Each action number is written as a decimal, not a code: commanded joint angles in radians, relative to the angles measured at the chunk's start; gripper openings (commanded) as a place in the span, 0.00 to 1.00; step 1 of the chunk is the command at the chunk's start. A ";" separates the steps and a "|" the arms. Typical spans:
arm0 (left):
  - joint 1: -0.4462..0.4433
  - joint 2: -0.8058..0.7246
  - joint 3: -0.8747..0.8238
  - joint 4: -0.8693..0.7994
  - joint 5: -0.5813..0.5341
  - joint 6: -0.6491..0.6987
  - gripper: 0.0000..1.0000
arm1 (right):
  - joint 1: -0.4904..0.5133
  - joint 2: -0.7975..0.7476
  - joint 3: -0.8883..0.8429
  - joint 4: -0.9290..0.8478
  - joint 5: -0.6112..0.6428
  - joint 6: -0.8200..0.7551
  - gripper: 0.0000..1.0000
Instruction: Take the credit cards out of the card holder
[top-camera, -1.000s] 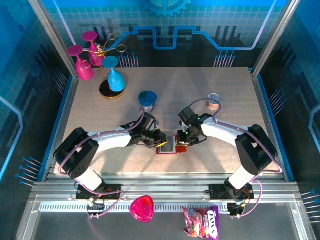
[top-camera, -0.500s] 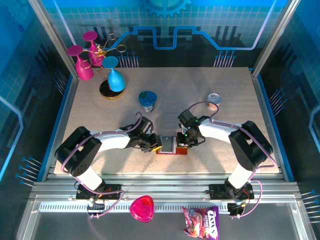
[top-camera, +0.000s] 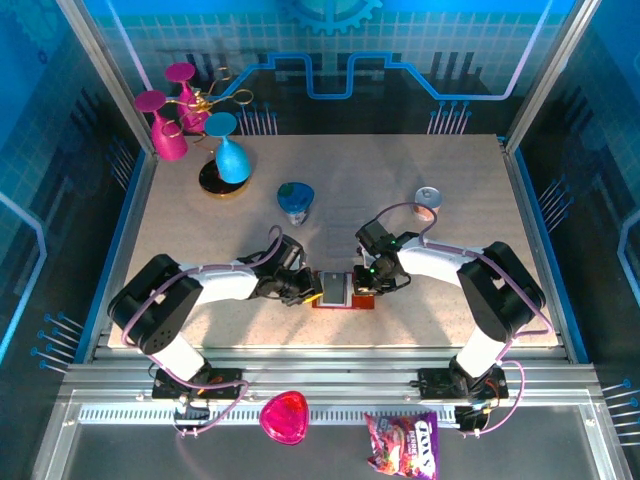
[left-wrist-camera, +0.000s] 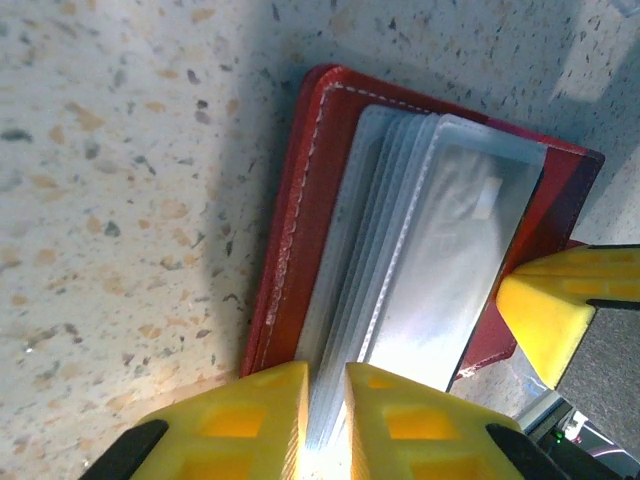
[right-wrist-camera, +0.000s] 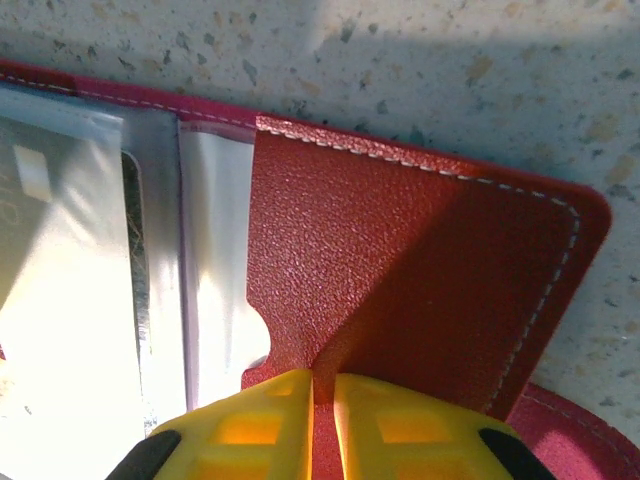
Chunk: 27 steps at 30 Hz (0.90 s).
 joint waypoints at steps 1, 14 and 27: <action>0.009 -0.052 -0.004 -0.084 -0.036 0.014 0.17 | 0.005 0.037 -0.026 0.012 0.009 -0.014 0.15; 0.008 -0.052 0.153 -0.123 0.028 0.056 0.18 | 0.007 -0.064 0.012 -0.024 -0.001 0.013 0.15; -0.030 0.122 0.227 -0.046 0.071 0.042 0.17 | 0.007 -0.085 0.004 0.064 -0.096 0.095 0.15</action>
